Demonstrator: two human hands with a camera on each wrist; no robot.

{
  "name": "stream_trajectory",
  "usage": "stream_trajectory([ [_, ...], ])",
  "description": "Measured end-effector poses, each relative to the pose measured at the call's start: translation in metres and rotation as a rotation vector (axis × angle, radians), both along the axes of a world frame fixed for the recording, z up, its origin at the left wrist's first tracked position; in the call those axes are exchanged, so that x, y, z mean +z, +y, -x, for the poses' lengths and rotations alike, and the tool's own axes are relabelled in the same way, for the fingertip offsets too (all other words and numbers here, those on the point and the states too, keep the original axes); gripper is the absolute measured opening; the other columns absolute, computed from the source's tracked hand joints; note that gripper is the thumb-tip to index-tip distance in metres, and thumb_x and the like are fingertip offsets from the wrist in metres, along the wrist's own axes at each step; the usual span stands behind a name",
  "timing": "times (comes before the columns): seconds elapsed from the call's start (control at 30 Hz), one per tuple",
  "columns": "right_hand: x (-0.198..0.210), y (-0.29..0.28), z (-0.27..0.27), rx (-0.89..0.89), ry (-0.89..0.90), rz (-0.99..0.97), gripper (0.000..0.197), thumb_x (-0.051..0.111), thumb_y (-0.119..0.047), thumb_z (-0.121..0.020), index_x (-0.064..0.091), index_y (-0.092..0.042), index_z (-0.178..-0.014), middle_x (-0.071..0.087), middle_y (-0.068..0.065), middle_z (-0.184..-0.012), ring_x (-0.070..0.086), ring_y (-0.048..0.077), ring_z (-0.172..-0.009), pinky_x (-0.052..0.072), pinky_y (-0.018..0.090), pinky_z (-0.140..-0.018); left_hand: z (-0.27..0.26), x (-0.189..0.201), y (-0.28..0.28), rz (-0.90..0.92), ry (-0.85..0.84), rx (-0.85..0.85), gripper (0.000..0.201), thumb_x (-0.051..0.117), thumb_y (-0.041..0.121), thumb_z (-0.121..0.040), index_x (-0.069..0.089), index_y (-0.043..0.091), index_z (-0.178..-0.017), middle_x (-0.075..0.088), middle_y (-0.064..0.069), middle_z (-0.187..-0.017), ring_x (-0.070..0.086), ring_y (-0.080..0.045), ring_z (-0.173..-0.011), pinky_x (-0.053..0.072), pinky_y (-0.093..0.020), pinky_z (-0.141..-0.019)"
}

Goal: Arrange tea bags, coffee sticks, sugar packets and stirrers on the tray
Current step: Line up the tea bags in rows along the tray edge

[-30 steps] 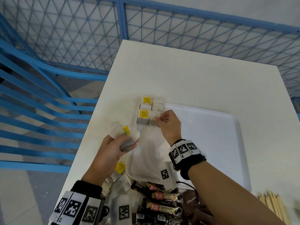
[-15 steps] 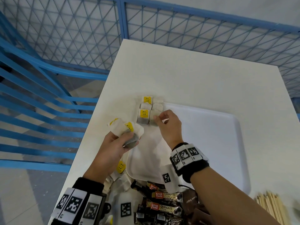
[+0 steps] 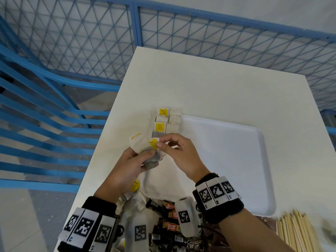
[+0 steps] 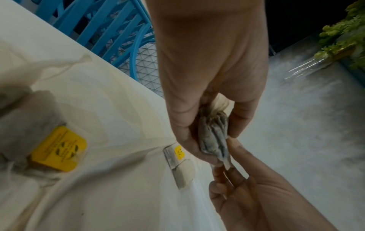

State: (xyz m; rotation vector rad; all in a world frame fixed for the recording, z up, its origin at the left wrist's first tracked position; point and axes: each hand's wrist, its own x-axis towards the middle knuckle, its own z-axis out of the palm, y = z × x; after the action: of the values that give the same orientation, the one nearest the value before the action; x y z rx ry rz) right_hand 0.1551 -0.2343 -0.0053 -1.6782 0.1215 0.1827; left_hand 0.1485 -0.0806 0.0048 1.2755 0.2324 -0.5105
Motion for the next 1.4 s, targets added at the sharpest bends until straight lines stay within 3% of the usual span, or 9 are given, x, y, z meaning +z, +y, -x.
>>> stream_trajectory([
  [0.07, 0.003, -0.001, 0.000, -0.011, 0.012, -0.020, 0.003, 0.066, -0.014, -0.084, 0.068, -0.015, -0.087, 0.064, -0.009, -0.085, 0.052, -0.003, -0.068, 0.041, 0.011, -0.063, 0.001, -0.001, 0.001, 0.016, 0.008, 0.027, 0.022, 0.049, 0.002, -0.091, 0.061, 0.005, -0.109, 0.070, -0.008, -0.089, 0.068, -0.019, -0.082, 0.054, -0.023, -0.064],
  [0.17, 0.004, -0.001, 0.002, -0.029, 0.028, -0.036, 0.013, 0.063, -0.013, -0.087, 0.063, -0.025, -0.081, 0.061, -0.014, -0.078, 0.052, -0.001, -0.069, 0.043, 0.014, -0.064, 0.002, -0.001, 0.004, 0.035, 0.005, 0.054, 0.027, 0.062, 0.009, -0.083, 0.061, 0.002, -0.109, 0.069, -0.010, -0.092, 0.066, -0.020, -0.085, 0.054, -0.023, -0.064],
  [0.27, 0.005, 0.001, 0.004, -0.007, 0.074, -0.090, 0.007, 0.058, -0.013, -0.090, 0.059, -0.019, -0.087, 0.060, -0.005, -0.081, 0.055, 0.008, -0.072, 0.046, 0.019, -0.062, 0.003, -0.002, 0.006, 0.007, -0.005, 0.081, 0.018, 0.057, 0.007, -0.087, 0.062, 0.004, -0.105, 0.070, -0.006, -0.090, 0.067, -0.018, -0.084, 0.054, -0.021, -0.064],
  [0.43, 0.000, 0.005, 0.010, 0.063, 0.114, -0.121, 0.008, 0.063, -0.010, -0.087, 0.061, -0.016, -0.092, 0.063, -0.002, -0.082, 0.058, 0.008, -0.070, 0.050, 0.019, -0.061, 0.006, -0.005, 0.009, -0.010, -0.025, 0.092, 0.026, 0.056, 0.012, -0.084, 0.062, 0.008, -0.109, 0.071, -0.005, -0.098, 0.068, -0.015, -0.090, 0.055, -0.024, -0.068],
  [0.67, -0.009, 0.003, 0.006, -0.095, 0.173, -0.182, 0.007, 0.061, -0.006, -0.087, 0.063, -0.012, -0.084, 0.064, 0.007, -0.078, 0.060, 0.008, -0.063, 0.052, 0.017, -0.058, 0.007, -0.013, 0.016, -0.034, 0.000, 0.181, 0.016, 0.054, 0.004, -0.089, 0.064, 0.009, -0.101, 0.072, 0.003, -0.086, 0.068, -0.013, -0.086, 0.058, -0.027, -0.070],
  [0.77, -0.017, 0.001, -0.002, -0.171, 0.205, -0.152, 0.004, 0.061, -0.006, -0.087, 0.063, -0.009, -0.087, 0.065, 0.004, -0.076, 0.060, 0.005, -0.058, 0.050, 0.015, -0.055, 0.007, -0.014, 0.022, -0.027, 0.027, 0.228, 0.016, 0.054, 0.003, -0.089, 0.064, 0.009, -0.100, 0.072, 0.003, -0.087, 0.067, -0.017, -0.090, 0.058, -0.027, -0.071],
  [0.93, -0.033, 0.004, -0.022, -0.329, 0.229, -0.078, 0.018, 0.066, -0.006, -0.084, 0.053, -0.016, -0.080, 0.064, 0.002, -0.072, 0.058, 0.013, -0.058, 0.049, 0.017, -0.052, 0.007, -0.015, 0.027, -0.019, 0.052, 0.266, 0.014, 0.053, 0.003, -0.090, 0.063, 0.007, -0.099, 0.070, -0.003, -0.092, 0.066, -0.020, -0.091, 0.059, -0.027, -0.071],
  [1.2, -0.055, 0.020, -0.038, -0.367, 0.152, 0.097, 0.027, 0.071, -0.008, -0.079, 0.049, -0.023, -0.074, 0.064, 0.003, -0.073, 0.058, 0.011, -0.064, 0.051, 0.026, -0.066, 0.008, -0.018, 0.029, -0.044, 0.050, 0.257, 0.015, 0.054, 0.005, -0.089, 0.062, 0.010, -0.100, 0.071, 0.003, -0.088, 0.067, -0.016, -0.089, 0.058, -0.029, -0.076],
  [1.4, -0.056, 0.018, -0.037, -0.285, 0.043, 0.228, 0.023, 0.070, -0.005, -0.079, 0.050, -0.013, -0.086, 0.055, -0.006, -0.063, 0.051, 0.002, -0.057, 0.041, 0.006, -0.055, 0.008, -0.018, 0.030, -0.070, 0.053, 0.227, 0.020, 0.054, 0.007, -0.090, 0.062, 0.007, -0.108, 0.071, -0.001, -0.095, 0.067, -0.019, -0.095, 0.057, -0.031, -0.079],
])
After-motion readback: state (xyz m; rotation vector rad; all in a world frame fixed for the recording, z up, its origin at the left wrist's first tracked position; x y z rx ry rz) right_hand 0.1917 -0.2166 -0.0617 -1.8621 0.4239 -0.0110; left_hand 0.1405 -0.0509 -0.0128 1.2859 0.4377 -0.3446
